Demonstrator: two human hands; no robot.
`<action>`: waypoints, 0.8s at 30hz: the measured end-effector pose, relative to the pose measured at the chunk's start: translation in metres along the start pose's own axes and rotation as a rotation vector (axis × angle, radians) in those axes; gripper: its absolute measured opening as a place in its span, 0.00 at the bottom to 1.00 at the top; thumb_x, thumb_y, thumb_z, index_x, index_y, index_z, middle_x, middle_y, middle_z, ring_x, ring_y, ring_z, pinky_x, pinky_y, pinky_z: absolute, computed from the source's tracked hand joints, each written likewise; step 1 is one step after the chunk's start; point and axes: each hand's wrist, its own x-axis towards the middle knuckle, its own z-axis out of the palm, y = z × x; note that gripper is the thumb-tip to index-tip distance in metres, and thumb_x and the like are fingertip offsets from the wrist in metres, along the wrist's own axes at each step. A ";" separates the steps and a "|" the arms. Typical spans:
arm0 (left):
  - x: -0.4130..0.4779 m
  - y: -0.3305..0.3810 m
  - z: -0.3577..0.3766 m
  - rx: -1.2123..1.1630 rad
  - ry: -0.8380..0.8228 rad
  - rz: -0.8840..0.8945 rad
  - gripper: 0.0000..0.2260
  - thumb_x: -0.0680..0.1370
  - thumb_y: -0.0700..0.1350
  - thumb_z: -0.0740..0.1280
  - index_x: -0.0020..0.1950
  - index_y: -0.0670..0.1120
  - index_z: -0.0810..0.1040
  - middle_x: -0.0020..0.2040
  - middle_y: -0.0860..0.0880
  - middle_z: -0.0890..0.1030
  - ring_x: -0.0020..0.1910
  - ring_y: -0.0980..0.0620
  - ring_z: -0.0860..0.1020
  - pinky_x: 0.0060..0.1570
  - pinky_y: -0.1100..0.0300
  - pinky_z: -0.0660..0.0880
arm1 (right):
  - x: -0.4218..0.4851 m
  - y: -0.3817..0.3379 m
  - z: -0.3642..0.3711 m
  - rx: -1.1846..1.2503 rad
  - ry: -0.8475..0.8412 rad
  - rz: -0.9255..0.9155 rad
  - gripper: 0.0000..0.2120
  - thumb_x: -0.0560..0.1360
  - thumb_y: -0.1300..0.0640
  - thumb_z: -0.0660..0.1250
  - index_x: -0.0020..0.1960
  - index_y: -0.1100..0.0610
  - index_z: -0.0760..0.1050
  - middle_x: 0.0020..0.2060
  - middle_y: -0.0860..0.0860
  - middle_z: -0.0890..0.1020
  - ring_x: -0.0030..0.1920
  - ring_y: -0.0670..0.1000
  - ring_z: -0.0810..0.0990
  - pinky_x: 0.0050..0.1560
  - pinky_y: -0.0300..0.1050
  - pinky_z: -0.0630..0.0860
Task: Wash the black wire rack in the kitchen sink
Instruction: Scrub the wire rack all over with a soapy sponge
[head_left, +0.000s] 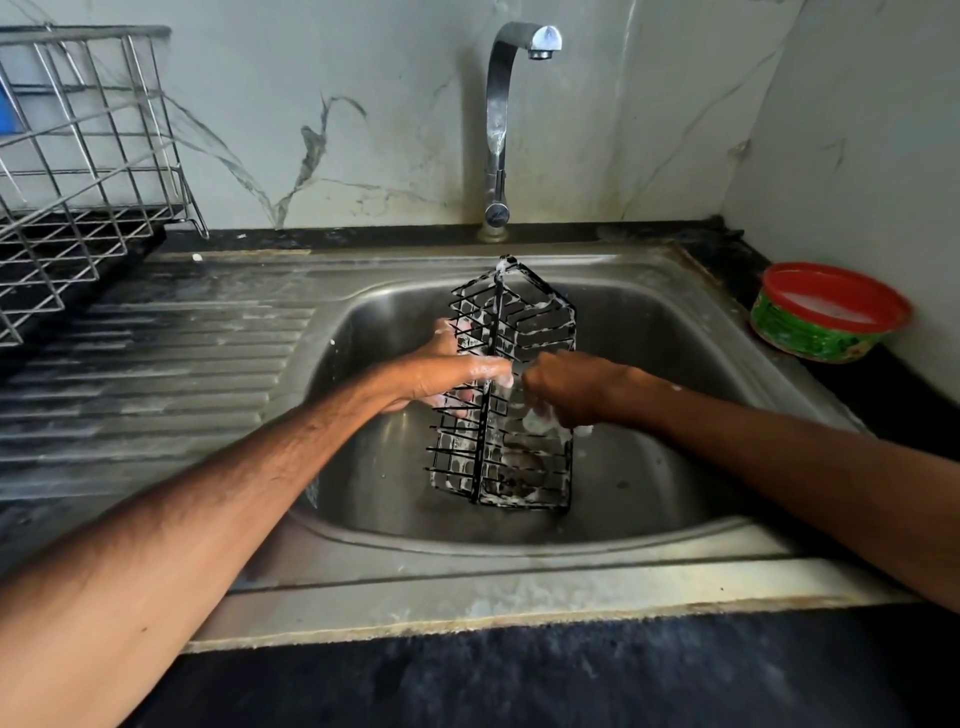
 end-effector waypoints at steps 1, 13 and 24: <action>-0.001 0.000 0.000 -0.001 -0.001 0.002 0.59 0.73 0.56 0.77 0.80 0.40 0.31 0.79 0.45 0.63 0.47 0.63 0.73 0.45 0.57 0.75 | 0.000 -0.003 0.001 -0.017 -0.027 -0.015 0.10 0.67 0.68 0.71 0.45 0.57 0.83 0.45 0.55 0.84 0.47 0.57 0.84 0.46 0.47 0.79; -0.003 0.000 -0.001 0.007 0.020 0.010 0.56 0.77 0.55 0.73 0.80 0.42 0.27 0.85 0.45 0.46 0.43 0.68 0.70 0.41 0.60 0.74 | 0.003 -0.016 0.011 0.067 -0.103 -0.094 0.12 0.64 0.68 0.74 0.46 0.59 0.85 0.46 0.55 0.85 0.48 0.57 0.83 0.43 0.46 0.77; -0.009 0.003 0.000 -0.026 0.038 0.003 0.53 0.78 0.51 0.72 0.81 0.43 0.30 0.84 0.46 0.50 0.41 0.66 0.69 0.28 0.68 0.75 | -0.003 -0.043 0.006 0.130 -0.289 -0.113 0.12 0.70 0.69 0.69 0.51 0.62 0.85 0.45 0.57 0.86 0.41 0.55 0.82 0.36 0.40 0.73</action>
